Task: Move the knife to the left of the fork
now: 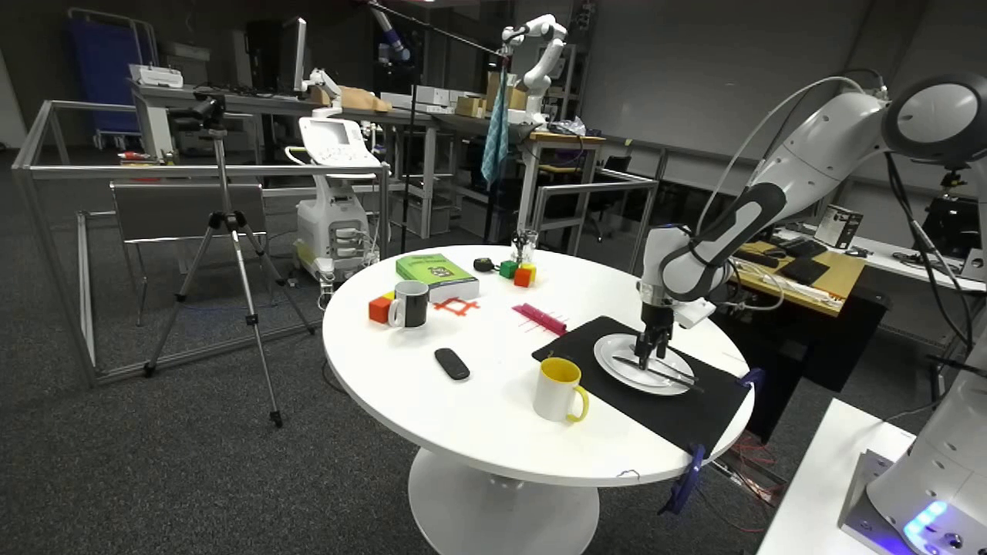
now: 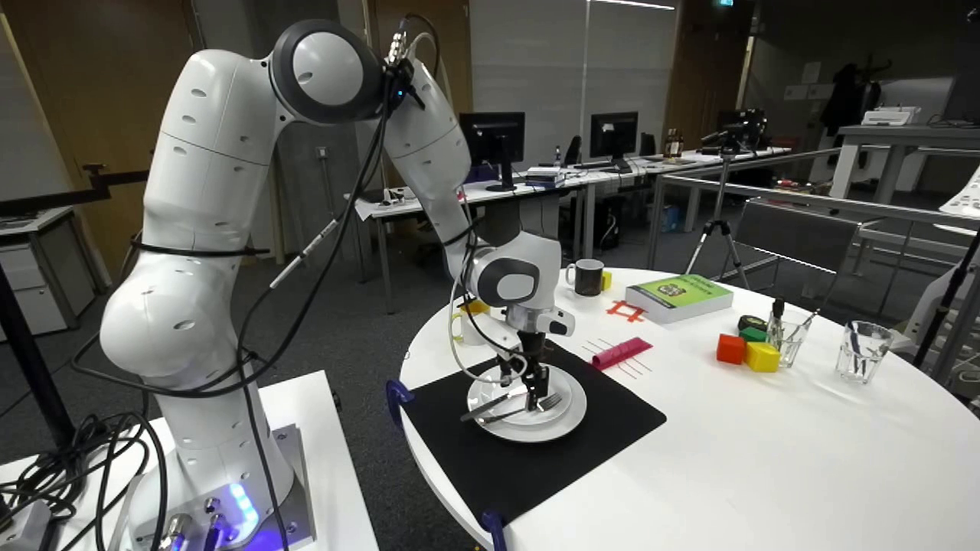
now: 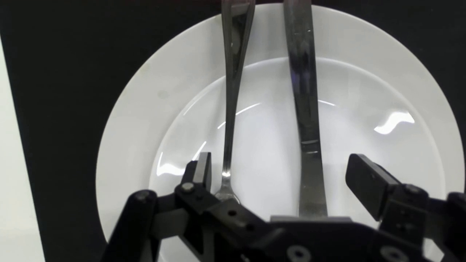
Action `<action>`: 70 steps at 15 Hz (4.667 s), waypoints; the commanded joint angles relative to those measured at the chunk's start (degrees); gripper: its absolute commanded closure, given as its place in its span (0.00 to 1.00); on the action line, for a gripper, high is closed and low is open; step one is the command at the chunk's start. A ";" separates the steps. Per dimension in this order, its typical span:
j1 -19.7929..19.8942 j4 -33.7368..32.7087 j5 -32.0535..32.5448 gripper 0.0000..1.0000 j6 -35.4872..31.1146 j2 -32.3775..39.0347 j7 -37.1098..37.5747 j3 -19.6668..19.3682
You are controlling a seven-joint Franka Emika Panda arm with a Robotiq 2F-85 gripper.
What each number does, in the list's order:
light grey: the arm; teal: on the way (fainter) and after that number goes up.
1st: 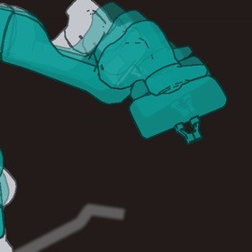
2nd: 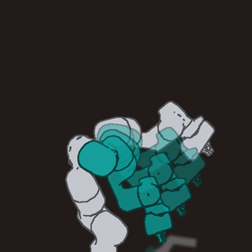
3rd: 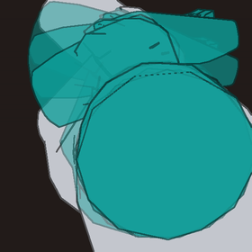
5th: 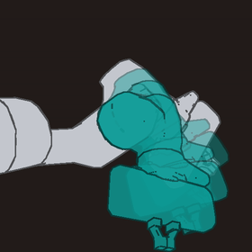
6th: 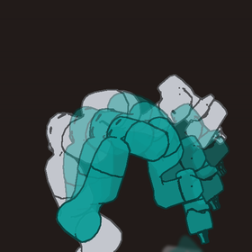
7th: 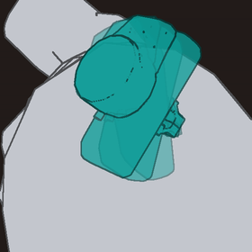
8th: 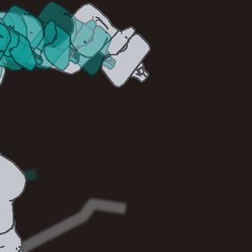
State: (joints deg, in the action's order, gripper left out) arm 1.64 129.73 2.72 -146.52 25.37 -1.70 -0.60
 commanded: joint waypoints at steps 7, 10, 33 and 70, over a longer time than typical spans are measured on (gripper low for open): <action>3.34 2.05 -5.61 0.00 -1.36 -1.71 -8.31 2.85; 3.87 1.87 -6.30 0.00 -1.06 -1.50 -9.82 3.16; 4.17 -1.62 -5.10 0.00 -1.43 1.08 -10.19 2.32; 4.35 -11.20 -3.95 0.00 8.48 6.58 -19.04 3.82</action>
State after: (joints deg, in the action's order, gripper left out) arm 4.63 120.66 -1.59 -140.63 31.01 -18.37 1.96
